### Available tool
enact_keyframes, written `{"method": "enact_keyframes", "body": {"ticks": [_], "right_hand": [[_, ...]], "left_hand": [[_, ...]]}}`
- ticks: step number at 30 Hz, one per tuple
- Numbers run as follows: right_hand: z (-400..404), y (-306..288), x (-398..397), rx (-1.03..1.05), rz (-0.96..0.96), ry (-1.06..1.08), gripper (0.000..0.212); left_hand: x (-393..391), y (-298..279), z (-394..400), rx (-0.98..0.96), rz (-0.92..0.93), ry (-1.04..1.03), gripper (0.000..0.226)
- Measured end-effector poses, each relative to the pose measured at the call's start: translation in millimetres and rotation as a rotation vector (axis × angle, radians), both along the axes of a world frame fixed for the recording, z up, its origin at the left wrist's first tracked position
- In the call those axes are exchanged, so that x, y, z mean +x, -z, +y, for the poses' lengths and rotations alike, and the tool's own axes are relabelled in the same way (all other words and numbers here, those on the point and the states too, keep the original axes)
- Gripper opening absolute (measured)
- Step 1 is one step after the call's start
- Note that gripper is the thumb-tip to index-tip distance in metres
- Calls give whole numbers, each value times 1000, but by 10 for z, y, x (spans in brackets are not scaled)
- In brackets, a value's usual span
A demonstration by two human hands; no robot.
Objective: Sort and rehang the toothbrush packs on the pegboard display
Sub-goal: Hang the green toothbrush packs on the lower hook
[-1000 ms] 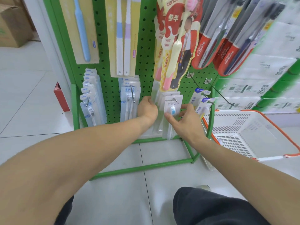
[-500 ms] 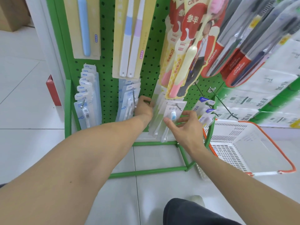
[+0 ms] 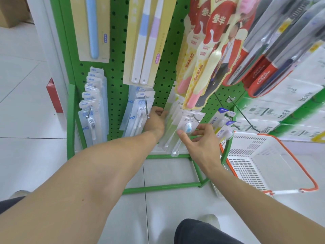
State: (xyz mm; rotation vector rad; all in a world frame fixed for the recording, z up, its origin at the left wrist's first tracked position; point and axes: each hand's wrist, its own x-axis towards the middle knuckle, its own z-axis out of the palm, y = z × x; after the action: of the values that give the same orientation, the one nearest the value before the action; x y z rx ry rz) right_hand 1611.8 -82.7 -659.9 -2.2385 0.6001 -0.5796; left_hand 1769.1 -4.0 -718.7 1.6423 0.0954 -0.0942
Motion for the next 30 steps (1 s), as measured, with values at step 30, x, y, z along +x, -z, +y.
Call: {"method": "enact_keyframes", "body": {"ticks": [30], "right_hand": [[-46,64,21,-35,25,6,56]], "left_hand": [[-154,118,88,181,-230,93,4]]}}
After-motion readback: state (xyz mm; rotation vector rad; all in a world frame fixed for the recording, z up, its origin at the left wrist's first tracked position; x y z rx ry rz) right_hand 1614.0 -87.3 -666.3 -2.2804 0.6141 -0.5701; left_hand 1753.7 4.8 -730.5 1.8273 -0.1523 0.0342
